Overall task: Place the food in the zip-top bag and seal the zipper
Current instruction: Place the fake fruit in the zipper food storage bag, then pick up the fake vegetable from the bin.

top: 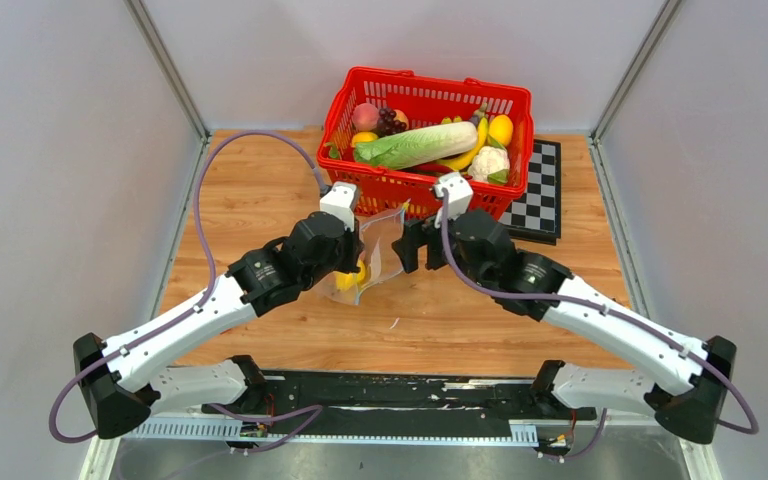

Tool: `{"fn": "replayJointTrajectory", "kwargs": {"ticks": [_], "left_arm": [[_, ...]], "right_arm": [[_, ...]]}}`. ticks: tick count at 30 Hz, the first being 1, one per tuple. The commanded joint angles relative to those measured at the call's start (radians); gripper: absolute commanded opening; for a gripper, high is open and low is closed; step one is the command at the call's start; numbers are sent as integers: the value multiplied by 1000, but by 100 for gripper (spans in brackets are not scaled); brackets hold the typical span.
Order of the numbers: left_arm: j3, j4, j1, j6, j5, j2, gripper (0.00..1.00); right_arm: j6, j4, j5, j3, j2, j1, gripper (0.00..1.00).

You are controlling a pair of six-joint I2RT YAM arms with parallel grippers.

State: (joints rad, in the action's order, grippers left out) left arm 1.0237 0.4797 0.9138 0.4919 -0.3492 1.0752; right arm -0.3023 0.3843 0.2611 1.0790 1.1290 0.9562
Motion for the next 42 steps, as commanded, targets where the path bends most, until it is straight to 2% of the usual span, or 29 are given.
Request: {"fn": "replayJointTrajectory", "kwargs": {"ticks": [1, 3, 4, 11, 17, 22, 27, 33, 37, 42], "left_arm": [[3, -25, -3, 10, -15, -17, 0], [0, -24, -3, 9, -10, -18, 0], [0, -22, -3, 8, -9, -17, 0], [-6, -18, -2, 8, 1, -15, 0], [-9, -15, -3, 5, 11, -9, 0], [-5, -11, -3, -3, 14, -5, 0], [-4, -3, -3, -17, 15, -6, 0], [-2, 8, -3, -30, 6, -9, 0], [-4, 10, -3, -31, 2, -11, 0], [-6, 13, -3, -28, 1, -10, 0]], "right_arm": [[-7, -117, 95, -53, -71, -37, 81], [29, -113, 74, -41, -74, -86, 71], [46, -100, 71, -24, -67, -115, 70], [97, -33, 63, 139, 48, -357, 74], [152, 33, 70, 308, 248, -518, 73], [204, 72, 156, 489, 445, -589, 69], [269, 164, 229, 746, 673, -640, 67], [298, 268, 233, 1010, 914, -690, 65], [298, 265, 132, 1083, 986, -718, 63], [265, 203, 38, 1072, 996, -734, 59]]}}
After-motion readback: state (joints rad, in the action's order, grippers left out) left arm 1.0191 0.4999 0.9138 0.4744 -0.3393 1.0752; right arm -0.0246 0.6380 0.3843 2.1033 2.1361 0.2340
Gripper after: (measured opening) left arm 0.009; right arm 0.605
